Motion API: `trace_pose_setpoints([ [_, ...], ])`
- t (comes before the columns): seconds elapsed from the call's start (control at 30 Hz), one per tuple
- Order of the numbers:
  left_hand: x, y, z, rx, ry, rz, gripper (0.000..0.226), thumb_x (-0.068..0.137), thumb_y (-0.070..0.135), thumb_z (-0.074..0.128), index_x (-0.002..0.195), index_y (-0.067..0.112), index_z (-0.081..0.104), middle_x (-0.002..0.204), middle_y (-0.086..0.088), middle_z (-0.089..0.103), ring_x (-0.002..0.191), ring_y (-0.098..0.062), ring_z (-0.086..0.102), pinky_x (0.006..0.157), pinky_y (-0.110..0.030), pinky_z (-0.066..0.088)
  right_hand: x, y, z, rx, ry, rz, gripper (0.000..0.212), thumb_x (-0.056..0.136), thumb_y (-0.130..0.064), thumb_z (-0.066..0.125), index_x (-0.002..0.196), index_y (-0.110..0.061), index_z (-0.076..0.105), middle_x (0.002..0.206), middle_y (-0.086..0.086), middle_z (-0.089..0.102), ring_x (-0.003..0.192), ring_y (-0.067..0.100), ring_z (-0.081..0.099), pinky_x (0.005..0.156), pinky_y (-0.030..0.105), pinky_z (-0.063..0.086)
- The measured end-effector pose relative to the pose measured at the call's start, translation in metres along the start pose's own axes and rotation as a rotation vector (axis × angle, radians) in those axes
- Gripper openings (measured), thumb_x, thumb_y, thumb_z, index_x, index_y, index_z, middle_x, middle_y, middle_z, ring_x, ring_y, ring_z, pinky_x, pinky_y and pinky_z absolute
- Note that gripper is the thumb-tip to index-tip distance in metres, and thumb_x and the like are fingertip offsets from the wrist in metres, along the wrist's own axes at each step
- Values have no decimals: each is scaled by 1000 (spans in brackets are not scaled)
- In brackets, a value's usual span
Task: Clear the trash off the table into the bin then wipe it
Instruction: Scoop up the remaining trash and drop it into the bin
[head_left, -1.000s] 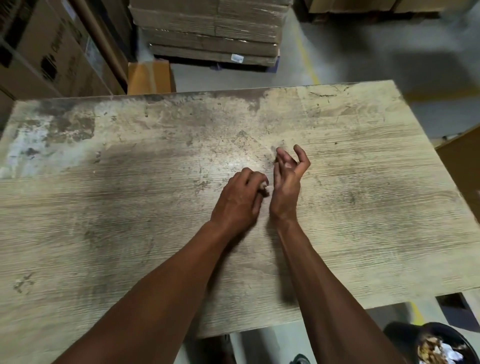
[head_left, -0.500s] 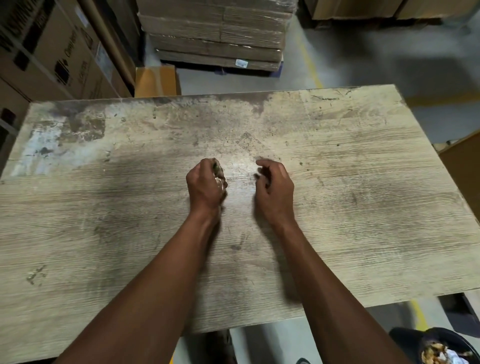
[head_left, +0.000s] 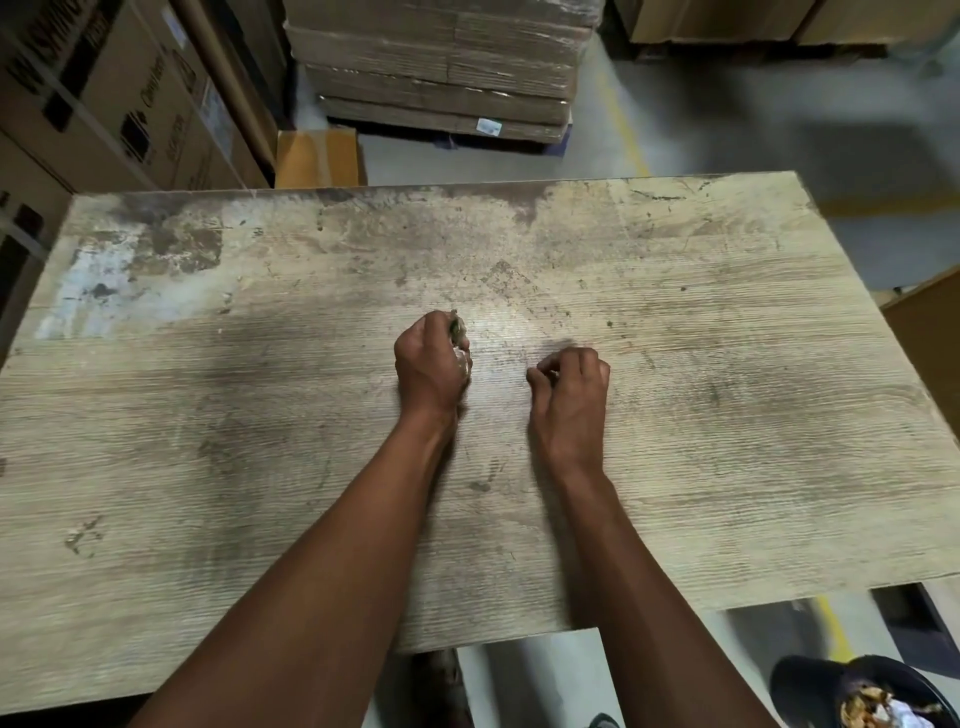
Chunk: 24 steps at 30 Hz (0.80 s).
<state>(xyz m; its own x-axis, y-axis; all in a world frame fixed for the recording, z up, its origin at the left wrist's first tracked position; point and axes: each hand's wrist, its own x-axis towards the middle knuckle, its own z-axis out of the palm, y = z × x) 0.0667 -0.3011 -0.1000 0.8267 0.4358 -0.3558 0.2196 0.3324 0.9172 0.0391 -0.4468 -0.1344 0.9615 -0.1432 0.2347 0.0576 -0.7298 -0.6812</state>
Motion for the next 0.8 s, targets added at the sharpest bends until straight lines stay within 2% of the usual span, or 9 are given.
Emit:
trace_pose_setpoints([
  [0.1, -3, -1, 6, 9, 24, -20, 35, 101, 22, 52, 67, 18, 59, 64, -3, 55, 50, -16, 40, 49, -29, 28, -1, -7, -3, 109, 19, 84, 9, 105, -18, 68, 99, -15, 62, 102, -4, 61, 102, 18, 52, 88, 42, 49],
  [0.2, -12, -2, 14, -191, 48, -162, 34, 103, 22, 49, 69, 18, 54, 62, 0, 51, 47, -15, 36, 47, -28, 21, -4, -28, 0, 707, -12, 373, 9, 111, -20, 58, 104, -16, 57, 115, -2, 74, 111, 17, 72, 98, 41, 60],
  [0.27, -30, -8, 26, -306, 28, -234, 34, 104, 20, 46, 70, 17, 54, 60, 1, 52, 45, -14, 42, 47, -25, 28, -10, -41, 5, 1081, -100, 551, 7, 114, -14, 51, 108, -12, 52, 129, 8, 73, 120, 22, 73, 104, 38, 59],
  [0.37, -57, -19, 47, -343, -22, -242, 35, 103, 19, 48, 70, 12, 56, 65, -6, 56, 54, -19, 53, 53, -28, 44, -15, -44, -8, 1317, -68, 726, 7, 113, -7, 45, 116, -5, 51, 121, 14, 79, 115, 27, 75, 96, 36, 61],
  [0.47, -72, -27, 68, -253, -75, -157, 42, 108, 24, 53, 67, 15, 59, 66, -5, 58, 61, -20, 55, 65, -33, 48, -17, -27, -33, 1278, -11, 752, 15, 111, -4, 45, 118, -7, 58, 102, 6, 80, 95, 16, 78, 83, 29, 62],
  [0.57, -95, -38, 91, -60, -142, -54, 47, 109, 30, 59, 62, 26, 61, 65, 5, 60, 67, -15, 57, 74, -36, 46, -19, -6, -54, 1171, 8, 688, 34, 112, -14, 42, 127, -15, 73, 122, 3, 79, 121, 17, 73, 111, 37, 54],
  [0.63, -111, -46, 107, 1, -202, 16, 43, 110, 19, 57, 68, 23, 64, 67, 8, 63, 68, -10, 59, 74, -32, 48, -19, 6, -68, 1271, 0, 675, 43, 109, -35, 43, 123, -16, 80, 135, 8, 75, 135, 22, 65, 125, 44, 42],
  [0.73, -135, -60, 137, 87, -297, 60, 25, 106, 16, 59, 84, 11, 69, 79, 3, 70, 76, -11, 66, 79, -34, 55, -20, 30, -101, 1309, 48, 654, 57, 105, -60, 44, 112, -21, 85, 132, 11, 76, 134, 25, 66, 125, 47, 40],
  [0.8, -152, -71, 158, 143, -344, 74, 21, 103, 28, 63, 94, 11, 72, 90, 1, 76, 87, -15, 73, 90, -41, 60, -20, 46, -125, 1254, 95, 641, 56, 112, -57, 43, 117, -17, 82, 125, 9, 79, 124, 23, 72, 116, 41, 50],
])
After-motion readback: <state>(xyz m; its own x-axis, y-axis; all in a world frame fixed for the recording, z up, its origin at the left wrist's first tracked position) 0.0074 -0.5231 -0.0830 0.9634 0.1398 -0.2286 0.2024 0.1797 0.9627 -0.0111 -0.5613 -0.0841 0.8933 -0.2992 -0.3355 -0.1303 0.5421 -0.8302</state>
